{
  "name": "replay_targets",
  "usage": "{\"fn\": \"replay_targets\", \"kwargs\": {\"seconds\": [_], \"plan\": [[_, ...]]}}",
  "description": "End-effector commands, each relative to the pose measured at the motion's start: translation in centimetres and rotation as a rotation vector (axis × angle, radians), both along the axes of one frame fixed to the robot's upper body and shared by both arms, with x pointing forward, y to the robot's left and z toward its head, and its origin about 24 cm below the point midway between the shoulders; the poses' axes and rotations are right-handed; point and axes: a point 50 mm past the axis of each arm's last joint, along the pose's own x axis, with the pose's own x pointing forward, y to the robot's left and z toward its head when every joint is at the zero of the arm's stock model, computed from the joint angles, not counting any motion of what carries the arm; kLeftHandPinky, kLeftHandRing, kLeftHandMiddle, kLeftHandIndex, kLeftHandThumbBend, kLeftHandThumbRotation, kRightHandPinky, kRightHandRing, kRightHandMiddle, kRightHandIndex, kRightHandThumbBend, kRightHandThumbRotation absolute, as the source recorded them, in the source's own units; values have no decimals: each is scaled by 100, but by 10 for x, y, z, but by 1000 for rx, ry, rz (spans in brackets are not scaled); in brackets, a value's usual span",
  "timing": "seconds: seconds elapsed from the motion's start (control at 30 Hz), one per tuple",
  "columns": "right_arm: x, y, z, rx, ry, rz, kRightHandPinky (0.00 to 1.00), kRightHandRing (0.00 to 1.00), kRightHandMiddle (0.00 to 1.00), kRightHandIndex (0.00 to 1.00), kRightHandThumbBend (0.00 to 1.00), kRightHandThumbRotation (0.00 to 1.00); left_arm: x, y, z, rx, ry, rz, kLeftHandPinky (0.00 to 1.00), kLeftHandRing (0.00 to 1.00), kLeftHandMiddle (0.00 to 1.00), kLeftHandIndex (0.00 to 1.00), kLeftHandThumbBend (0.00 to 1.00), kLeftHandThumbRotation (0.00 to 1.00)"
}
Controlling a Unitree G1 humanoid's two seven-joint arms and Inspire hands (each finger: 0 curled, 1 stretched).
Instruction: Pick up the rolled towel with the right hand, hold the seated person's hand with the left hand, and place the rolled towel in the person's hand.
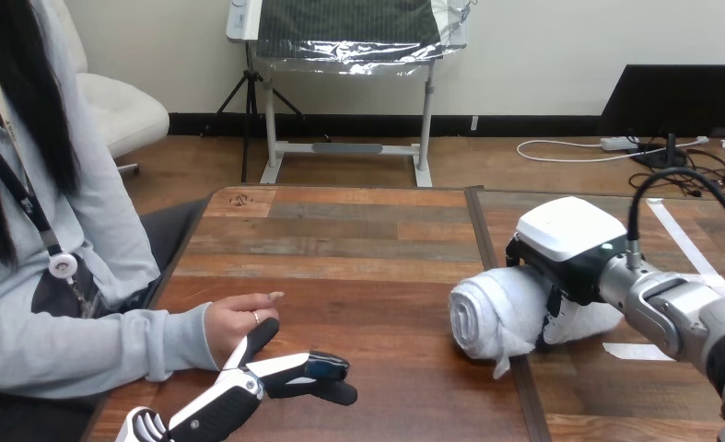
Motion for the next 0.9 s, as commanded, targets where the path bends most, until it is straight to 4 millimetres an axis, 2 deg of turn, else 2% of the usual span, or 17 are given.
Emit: {"fn": "replay_targets", "kwargs": {"seconds": [0.0,0.5,0.87], "plan": [[-12,8,-22,84,70,-34,42,44,50,49,90,0,8,1,13,9,-87,1,98,70,67,72,90,61],[-8,6,-15,362,42,-188,42,44,48,48,91,0,13,3,12,-2,-82,9,95,69,65,72,90,58],[-6,1,-10,486,24,-277,44,45,49,49,87,0,19,5,10,-5,-84,-8,94,70,65,73,85,52]]}}
